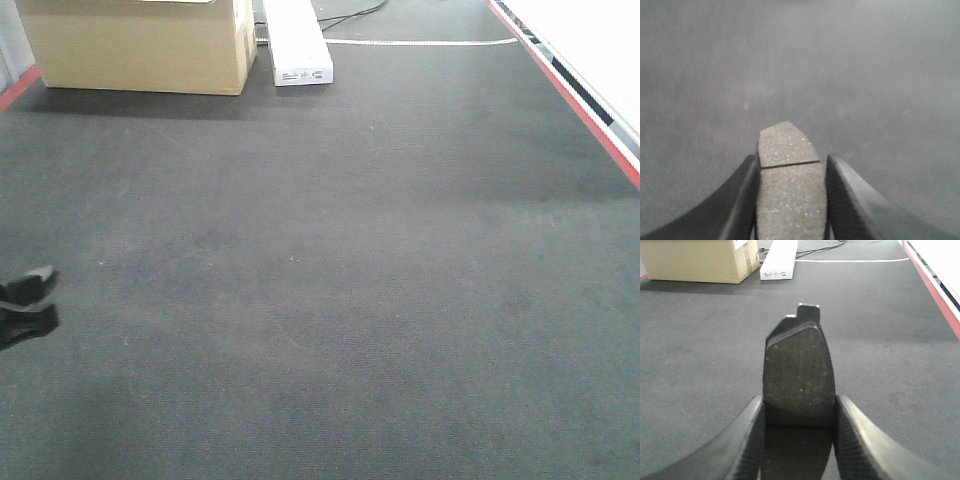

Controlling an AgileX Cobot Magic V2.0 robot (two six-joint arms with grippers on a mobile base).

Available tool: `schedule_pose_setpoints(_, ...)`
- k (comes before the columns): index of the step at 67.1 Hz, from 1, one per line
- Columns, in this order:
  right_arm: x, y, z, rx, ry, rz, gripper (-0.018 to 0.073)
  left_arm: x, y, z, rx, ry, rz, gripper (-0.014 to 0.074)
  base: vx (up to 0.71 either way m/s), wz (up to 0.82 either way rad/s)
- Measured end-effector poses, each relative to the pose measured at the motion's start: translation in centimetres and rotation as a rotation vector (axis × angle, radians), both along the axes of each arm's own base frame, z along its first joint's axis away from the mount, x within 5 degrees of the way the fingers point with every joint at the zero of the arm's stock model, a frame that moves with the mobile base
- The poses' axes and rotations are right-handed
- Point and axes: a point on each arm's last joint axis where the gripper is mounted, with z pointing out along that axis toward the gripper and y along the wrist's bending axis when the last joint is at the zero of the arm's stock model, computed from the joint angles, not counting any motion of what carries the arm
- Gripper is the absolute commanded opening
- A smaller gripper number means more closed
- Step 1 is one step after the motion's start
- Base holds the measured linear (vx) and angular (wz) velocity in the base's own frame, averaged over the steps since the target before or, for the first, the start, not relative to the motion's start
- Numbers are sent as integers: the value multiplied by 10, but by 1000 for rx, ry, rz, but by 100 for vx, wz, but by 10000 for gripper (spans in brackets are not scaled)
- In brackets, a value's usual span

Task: Move and align brake pads A on conveyor
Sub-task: 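Lower the left gripper's brake pad onto the belt and open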

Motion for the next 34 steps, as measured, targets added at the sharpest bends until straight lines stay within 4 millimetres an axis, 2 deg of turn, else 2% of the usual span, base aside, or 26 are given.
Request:
schedule_pose_setpoints(16,0,0,0,0,0,0,-4,34,0,-36,24,65,25,34,0,0)
schedule_pose_setpoints(34,0,0,0,0,0,0,-4,52,-1,-81,46,214,31,60,0,0)
